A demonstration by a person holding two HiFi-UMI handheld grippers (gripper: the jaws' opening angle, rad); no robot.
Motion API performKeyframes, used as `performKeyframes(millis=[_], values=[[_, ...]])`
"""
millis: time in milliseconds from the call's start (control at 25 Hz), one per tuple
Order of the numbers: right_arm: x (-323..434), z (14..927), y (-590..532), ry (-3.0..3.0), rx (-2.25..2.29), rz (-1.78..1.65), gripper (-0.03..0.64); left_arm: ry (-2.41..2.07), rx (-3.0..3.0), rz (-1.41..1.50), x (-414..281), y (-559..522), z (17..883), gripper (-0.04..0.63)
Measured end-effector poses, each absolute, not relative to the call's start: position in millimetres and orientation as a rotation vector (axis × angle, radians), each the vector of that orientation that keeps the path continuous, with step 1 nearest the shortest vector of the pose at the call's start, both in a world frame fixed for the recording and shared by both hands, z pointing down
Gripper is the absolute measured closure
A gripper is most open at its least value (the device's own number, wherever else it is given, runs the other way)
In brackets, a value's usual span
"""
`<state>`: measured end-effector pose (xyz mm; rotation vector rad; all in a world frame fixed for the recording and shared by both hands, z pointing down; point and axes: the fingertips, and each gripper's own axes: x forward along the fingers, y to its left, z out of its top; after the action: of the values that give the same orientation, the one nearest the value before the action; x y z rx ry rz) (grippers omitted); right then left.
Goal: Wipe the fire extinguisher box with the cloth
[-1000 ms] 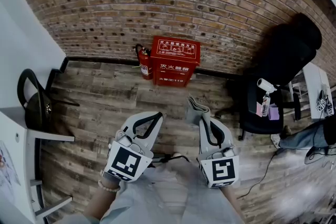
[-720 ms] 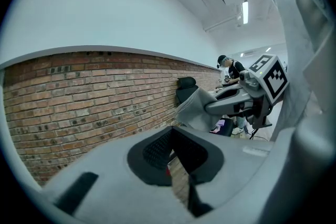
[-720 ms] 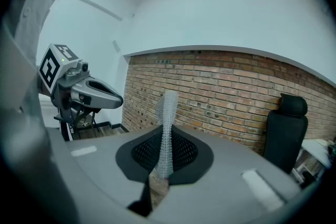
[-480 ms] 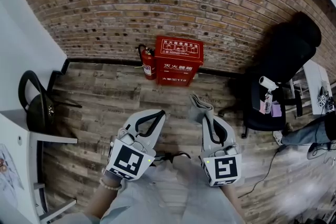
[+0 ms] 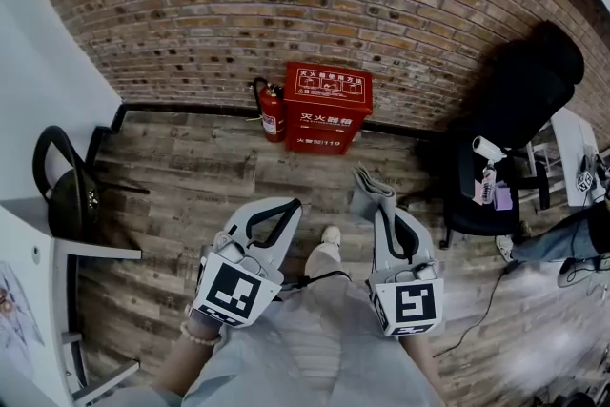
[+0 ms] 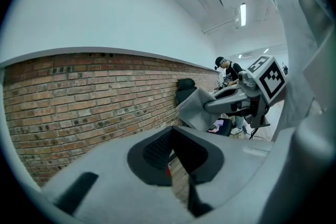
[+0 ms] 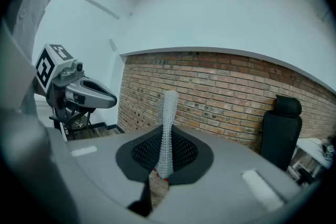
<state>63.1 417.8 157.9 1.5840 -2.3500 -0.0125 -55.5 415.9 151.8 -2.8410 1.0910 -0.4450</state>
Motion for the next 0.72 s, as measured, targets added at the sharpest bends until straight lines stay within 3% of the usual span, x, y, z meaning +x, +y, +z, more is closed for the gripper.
performKeyframes(millis=[720], values=[[84, 179, 299, -2.434, 1.459, 0.029, 0.598, 1.207, -2.802, -0.500, -26, 308, 164, 0.598]])
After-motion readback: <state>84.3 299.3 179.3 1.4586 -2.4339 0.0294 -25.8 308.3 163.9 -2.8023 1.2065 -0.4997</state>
